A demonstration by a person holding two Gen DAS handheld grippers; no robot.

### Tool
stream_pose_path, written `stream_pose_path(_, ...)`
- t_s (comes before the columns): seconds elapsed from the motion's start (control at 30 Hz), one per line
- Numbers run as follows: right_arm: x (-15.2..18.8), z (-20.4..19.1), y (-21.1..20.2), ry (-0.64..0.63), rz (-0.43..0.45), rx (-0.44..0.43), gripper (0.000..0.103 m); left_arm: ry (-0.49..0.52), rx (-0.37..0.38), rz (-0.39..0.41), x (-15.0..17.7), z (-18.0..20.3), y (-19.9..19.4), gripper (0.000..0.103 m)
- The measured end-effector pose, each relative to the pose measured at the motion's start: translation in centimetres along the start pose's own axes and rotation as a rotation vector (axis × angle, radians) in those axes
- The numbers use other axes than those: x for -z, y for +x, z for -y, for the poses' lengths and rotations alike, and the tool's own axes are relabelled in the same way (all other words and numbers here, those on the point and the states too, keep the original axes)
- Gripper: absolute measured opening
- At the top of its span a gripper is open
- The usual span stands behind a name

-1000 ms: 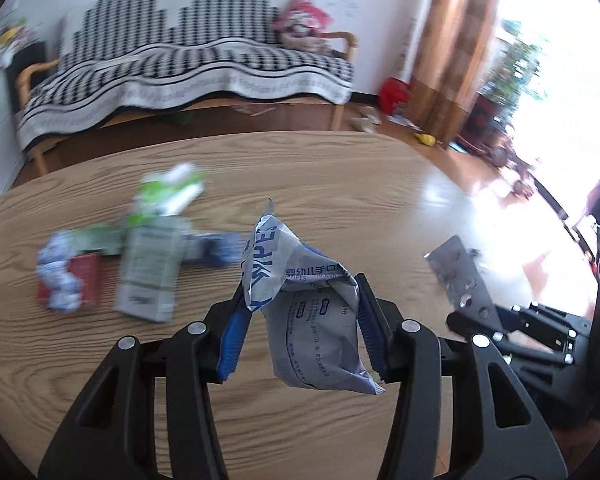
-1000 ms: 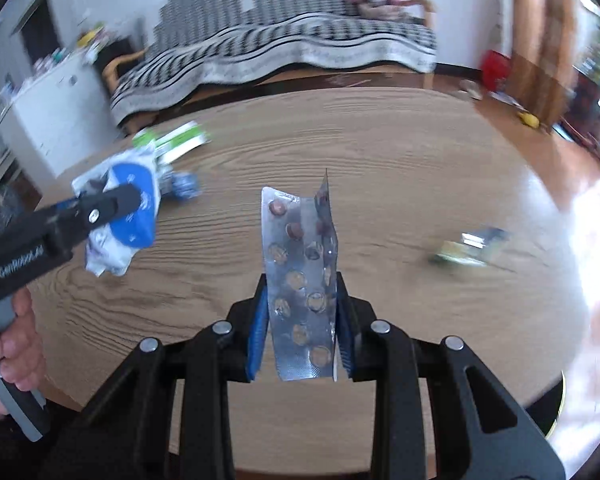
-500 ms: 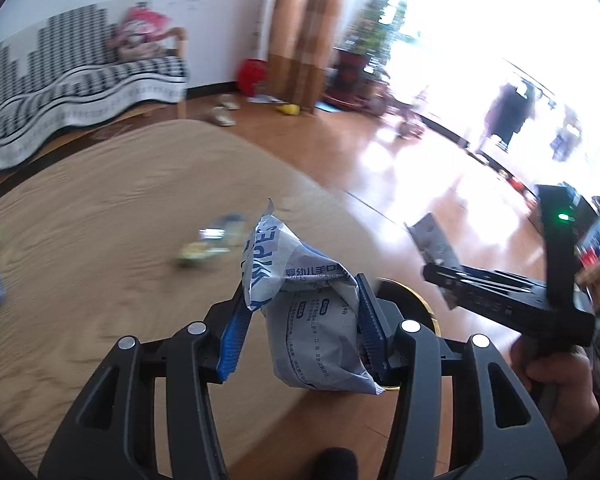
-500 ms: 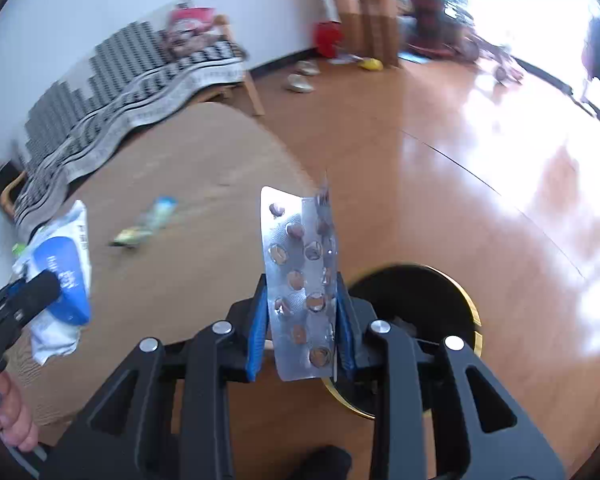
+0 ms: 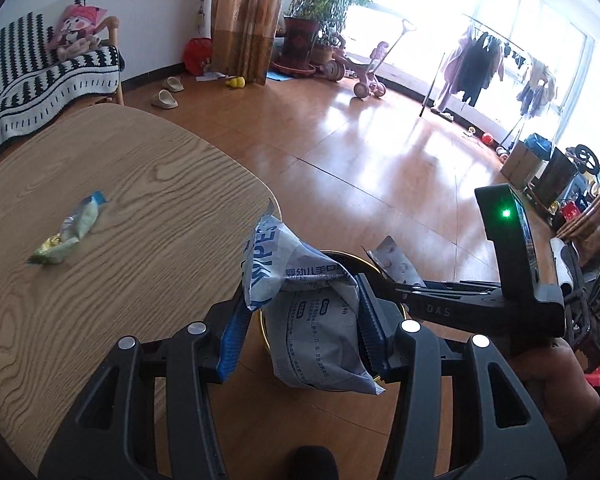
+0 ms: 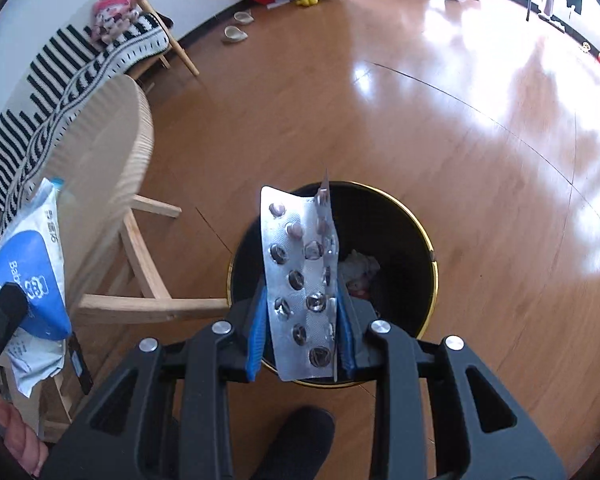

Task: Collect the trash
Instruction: 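Carry the bag and blister pack to the black bin and open both tools, then return to the table and grasp the crumpled blue-white foil wrapper with the left tool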

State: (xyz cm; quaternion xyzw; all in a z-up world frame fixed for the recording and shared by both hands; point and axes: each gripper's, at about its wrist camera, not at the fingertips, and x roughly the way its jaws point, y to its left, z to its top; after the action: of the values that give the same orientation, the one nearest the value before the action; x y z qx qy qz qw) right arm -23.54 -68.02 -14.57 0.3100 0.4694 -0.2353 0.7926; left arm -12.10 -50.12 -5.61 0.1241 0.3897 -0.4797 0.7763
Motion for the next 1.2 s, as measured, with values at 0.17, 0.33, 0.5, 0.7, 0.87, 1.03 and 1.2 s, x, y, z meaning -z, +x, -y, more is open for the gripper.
stream_pose_path(0.17,-0.3,-0.3,0.1,0.000,-0.001,-0.004,0.030,0.001,0.007,-0.011,0.0,0.5,0.9,0.049)
stream_pose_path(0.33,-0.7,-0.3,-0.3,0.013,0.016,-0.008,0.031,0.000,0.017,-0.021,-0.4,0.7,2.1,0.049)
stream_pose_path(0.5,-1.2,0.4,-0.7,0.040,0.053,0.001,0.063,-0.003,0.024,-0.031,-0.7,0.7,3.3,0.049)
stream_pose_path(0.7,-1.1,2.0,-1.3,0.085,0.075,0.015,0.066,-0.001,0.037,-0.043,-0.7,1.5,4.6,0.049)
stream_pose_path(0.87,-1.1,3.7,-1.9,0.133,0.098,0.032,0.071,-0.016,0.067,-0.063,-0.9,2.0,6.5,0.050)
stream_pose_path(1.03,-0.9,5.1,-2.5,0.173,0.117,0.037,0.076,-0.024,0.099,-0.085,-1.2,2.6,8.3,0.060)
stream_pose_path(1.2,-0.9,5.3,-2.9,0.182,0.129,0.028,0.077,-0.018,0.104,-0.070,-1.3,2.2,7.8,0.074)
